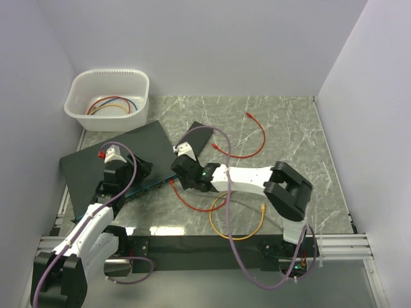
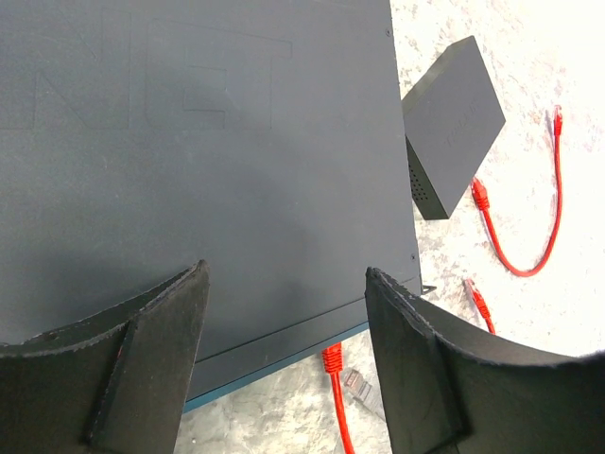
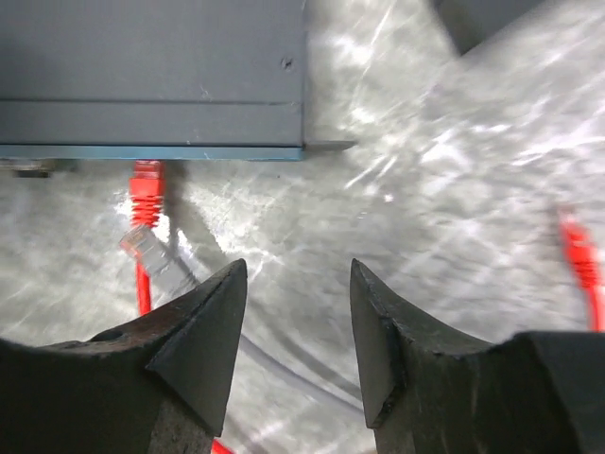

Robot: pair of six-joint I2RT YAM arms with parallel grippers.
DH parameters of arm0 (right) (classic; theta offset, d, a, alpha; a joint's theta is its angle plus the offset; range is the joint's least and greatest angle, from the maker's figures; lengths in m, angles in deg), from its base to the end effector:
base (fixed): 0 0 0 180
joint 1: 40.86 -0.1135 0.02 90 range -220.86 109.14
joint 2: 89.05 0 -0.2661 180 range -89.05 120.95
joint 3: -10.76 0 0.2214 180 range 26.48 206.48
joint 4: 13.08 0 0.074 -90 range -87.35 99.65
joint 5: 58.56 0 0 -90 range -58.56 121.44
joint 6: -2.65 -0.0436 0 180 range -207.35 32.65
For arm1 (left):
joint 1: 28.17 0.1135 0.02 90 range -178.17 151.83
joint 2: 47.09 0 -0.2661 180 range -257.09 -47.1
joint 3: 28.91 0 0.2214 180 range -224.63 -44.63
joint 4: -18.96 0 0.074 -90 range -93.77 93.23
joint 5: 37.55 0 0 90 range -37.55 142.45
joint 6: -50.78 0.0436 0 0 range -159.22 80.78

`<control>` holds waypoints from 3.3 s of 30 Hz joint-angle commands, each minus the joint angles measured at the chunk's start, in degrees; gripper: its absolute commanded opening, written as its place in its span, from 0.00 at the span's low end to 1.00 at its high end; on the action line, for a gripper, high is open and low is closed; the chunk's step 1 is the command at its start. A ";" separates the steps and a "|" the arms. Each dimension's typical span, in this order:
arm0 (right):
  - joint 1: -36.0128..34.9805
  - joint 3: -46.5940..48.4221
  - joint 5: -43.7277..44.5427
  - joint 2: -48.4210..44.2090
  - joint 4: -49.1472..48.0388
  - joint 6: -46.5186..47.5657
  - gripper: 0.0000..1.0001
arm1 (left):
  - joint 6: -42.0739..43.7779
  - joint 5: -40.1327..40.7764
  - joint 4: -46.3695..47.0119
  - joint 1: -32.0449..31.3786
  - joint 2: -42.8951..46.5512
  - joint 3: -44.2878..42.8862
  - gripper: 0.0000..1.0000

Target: Insert the plug into the switch port

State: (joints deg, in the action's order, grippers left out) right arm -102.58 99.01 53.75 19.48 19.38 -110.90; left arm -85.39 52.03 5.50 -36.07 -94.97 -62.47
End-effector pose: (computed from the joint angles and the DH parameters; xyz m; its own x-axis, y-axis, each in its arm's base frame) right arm 0.1953 0.3281 0.1981 -0.6277 -0.3865 -0.6757 -0.4964 0.8674 -0.0351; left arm 0.1585 -0.0223 0.2013 -0.4235 -0.6695 -0.6102 -0.2334 0.7315 -0.6406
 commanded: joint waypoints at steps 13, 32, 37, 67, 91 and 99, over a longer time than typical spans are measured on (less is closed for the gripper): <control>0.37 -5.47 -16.67 -8.08 -12.25 11.95 0.54 | 0.73 -1.16 1.96 0.34 -0.11 0.36 0.72; -0.07 -6.35 -17.82 -2.45 -11.19 13.27 0.54 | 0.73 -1.24 2.04 0.34 -0.20 0.27 0.72; -0.07 -6.09 -17.82 -1.57 -11.46 13.18 0.51 | 0.73 -1.16 2.04 0.34 -0.29 0.27 0.72; -0.43 -11.61 -13.51 -8.76 -15.66 13.18 0.05 | 0.82 -1.16 2.04 0.34 -0.64 0.01 0.72; 0.98 -22.35 -42.44 -23.99 -25.87 16.52 0.00 | 0.73 -1.42 2.92 0.34 -2.31 -0.26 0.71; 1.42 -15.24 -29.00 -15.81 -18.85 14.77 0.00 | 0.65 -1.33 3.10 0.34 -1.08 0.36 0.70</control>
State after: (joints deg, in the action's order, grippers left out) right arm -101.79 79.19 18.03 1.60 -1.91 -95.38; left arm -85.39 51.61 6.06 -36.07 -97.16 -62.47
